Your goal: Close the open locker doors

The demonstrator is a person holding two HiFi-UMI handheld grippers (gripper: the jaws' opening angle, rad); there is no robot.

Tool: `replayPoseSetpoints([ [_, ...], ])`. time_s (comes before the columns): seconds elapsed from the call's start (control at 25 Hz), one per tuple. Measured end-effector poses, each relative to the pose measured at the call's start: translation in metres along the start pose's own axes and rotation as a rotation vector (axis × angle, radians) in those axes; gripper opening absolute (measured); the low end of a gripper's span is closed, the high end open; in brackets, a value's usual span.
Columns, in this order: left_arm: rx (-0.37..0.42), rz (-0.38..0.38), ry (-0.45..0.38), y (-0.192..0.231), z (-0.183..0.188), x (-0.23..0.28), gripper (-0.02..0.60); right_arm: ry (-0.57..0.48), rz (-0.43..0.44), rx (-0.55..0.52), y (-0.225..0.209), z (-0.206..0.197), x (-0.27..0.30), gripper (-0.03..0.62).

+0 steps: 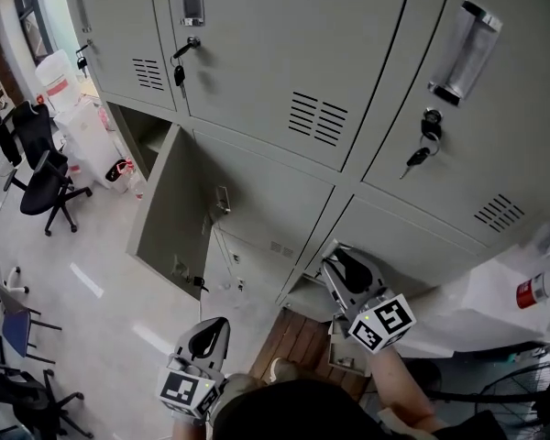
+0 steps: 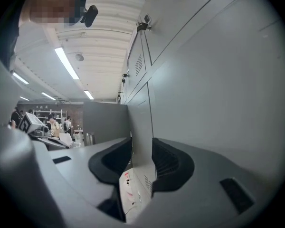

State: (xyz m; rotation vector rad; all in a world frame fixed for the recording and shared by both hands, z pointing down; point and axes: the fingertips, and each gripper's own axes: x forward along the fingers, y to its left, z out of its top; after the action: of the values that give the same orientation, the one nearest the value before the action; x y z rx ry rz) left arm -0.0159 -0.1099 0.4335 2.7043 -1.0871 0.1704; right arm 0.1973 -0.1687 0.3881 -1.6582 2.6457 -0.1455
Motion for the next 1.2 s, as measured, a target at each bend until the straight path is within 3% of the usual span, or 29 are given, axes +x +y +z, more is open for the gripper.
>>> replayPoseSetpoints([
  [0.4, 0.016, -0.144, 0.038, -0.012, -0.006, -0.005, 0.006, 0.030, -0.130, 0.010, 0.021, -0.016, -0.049, 0.135],
  [0.68, 0.050, -0.273, 0.076, -0.031, -0.022, -0.001, 0.006, 0.063, -0.273, 0.044, 0.030, -0.041, -0.106, 0.137],
  [1.2, 0.116, -0.527, 0.185, -0.091, -0.051, 0.017, 0.007, 0.161, -0.558, 0.147, 0.029, -0.130, -0.215, 0.138],
])
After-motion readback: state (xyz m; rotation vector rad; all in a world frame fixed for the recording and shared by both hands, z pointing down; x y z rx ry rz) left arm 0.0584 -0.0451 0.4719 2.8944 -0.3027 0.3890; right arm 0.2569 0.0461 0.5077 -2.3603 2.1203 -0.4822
